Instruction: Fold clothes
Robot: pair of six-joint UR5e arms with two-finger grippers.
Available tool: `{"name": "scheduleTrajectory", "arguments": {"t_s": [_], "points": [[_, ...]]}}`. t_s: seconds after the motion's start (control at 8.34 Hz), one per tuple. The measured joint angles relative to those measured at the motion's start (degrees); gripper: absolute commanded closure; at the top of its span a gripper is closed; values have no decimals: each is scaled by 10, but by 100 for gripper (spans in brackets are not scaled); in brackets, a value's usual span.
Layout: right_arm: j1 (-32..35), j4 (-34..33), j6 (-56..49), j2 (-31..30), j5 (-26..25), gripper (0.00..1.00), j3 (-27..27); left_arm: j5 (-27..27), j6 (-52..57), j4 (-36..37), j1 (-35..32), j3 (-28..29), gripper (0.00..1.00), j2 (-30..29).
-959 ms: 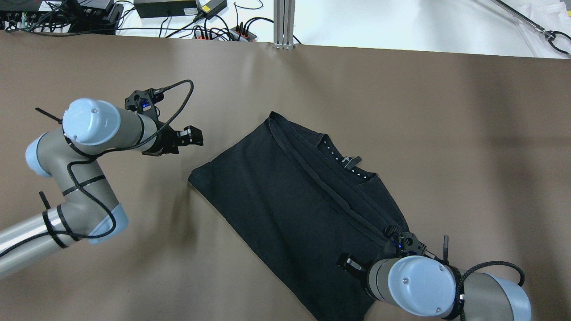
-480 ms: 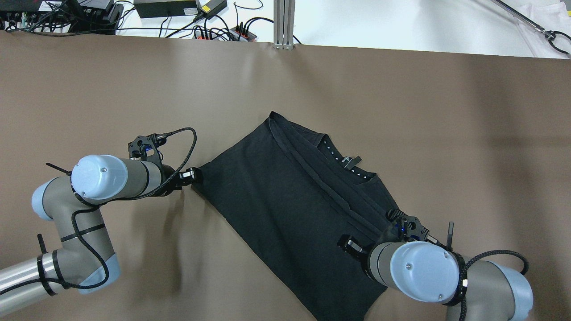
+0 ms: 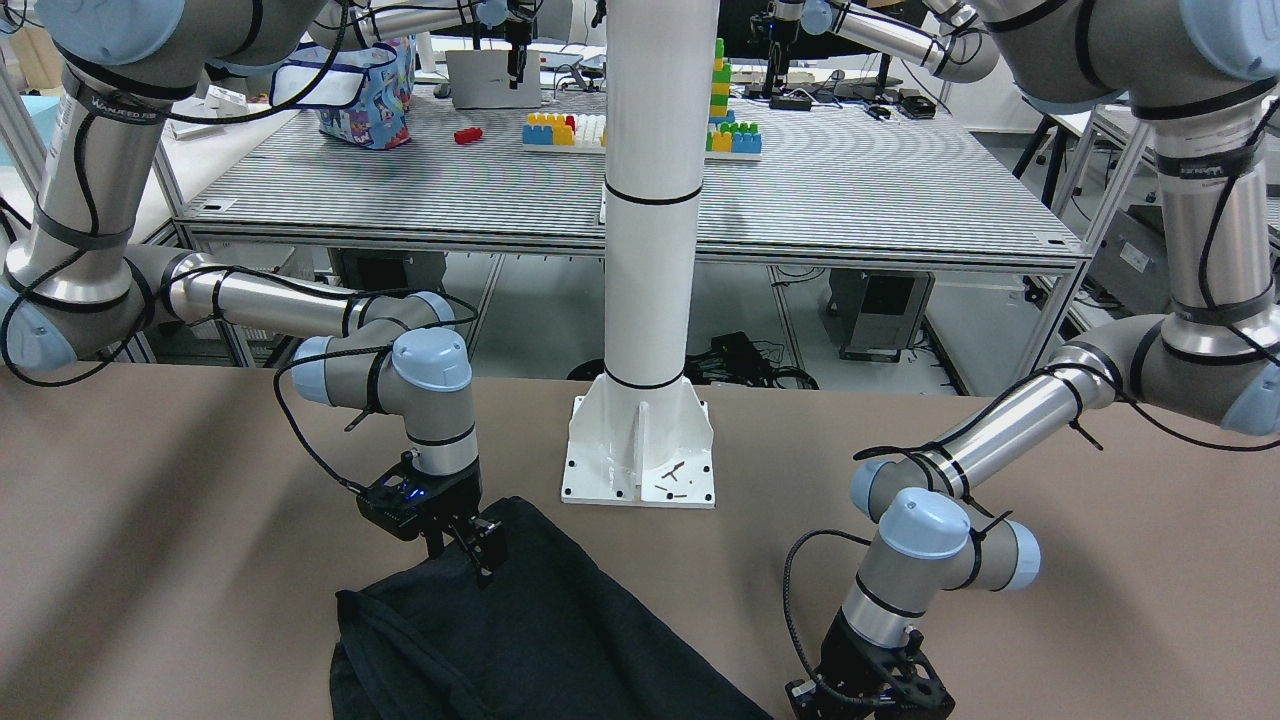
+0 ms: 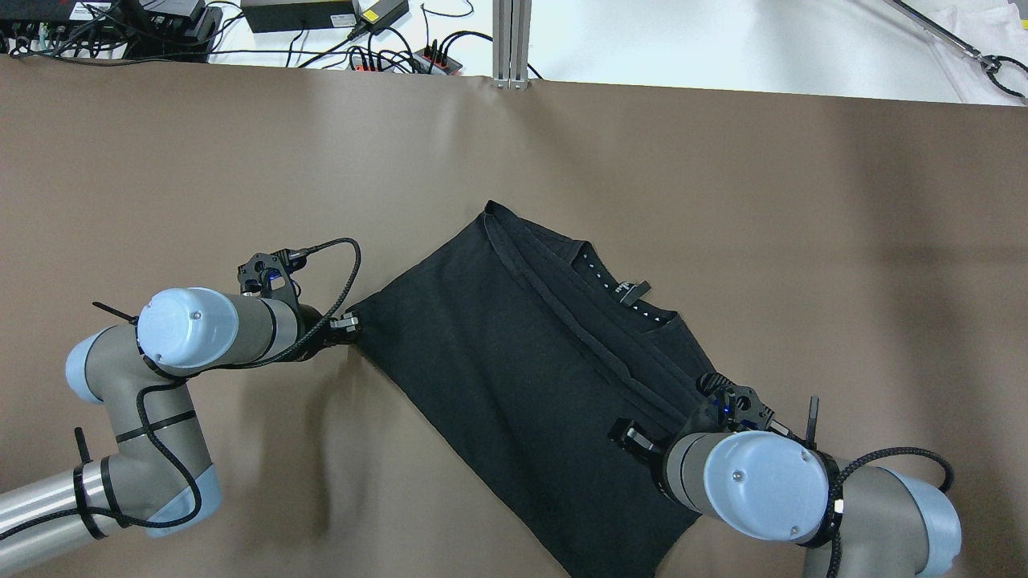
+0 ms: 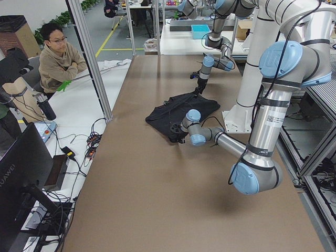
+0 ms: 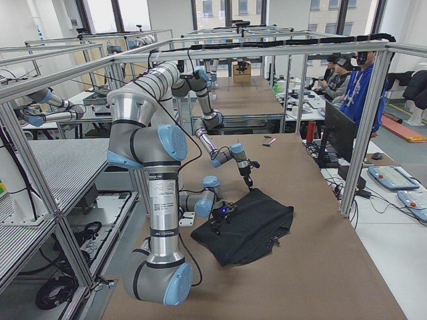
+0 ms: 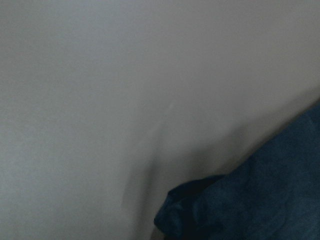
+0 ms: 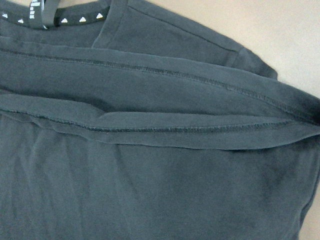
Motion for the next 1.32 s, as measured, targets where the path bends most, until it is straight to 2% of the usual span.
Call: {"name": "scheduleTrajectory", "arguments": {"t_s": [0.36, 0.6, 0.72, 0.84, 1.08, 1.2, 1.32], "points": [[2, 0, 1, 0, 0, 5, 0, -42, 33, 5, -42, 4, 100, -15], [7, 0, 1, 1, 0, 5, 1, -88, 87, 8, -102, 51, 100, -54], [11, 0, 0, 2, 0, 5, 2, -113, 116, 8, -136, 115, 100, -104], [15, 1, 0, 4, 0, 5, 2, -130, 140, 8, -166, 205, 100, -177], [17, 1, 0, 11, 0, 5, 3, -140, 166, 6, -199, 399, 100, -343], [18, 1, 0, 15, -1, 5, 3, -135, 170, 5, -203, 465, 99, -402], [18, 1, 0, 17, -4, 5, 2, -127, 172, 4, -203, 504, 1, -436]]}}
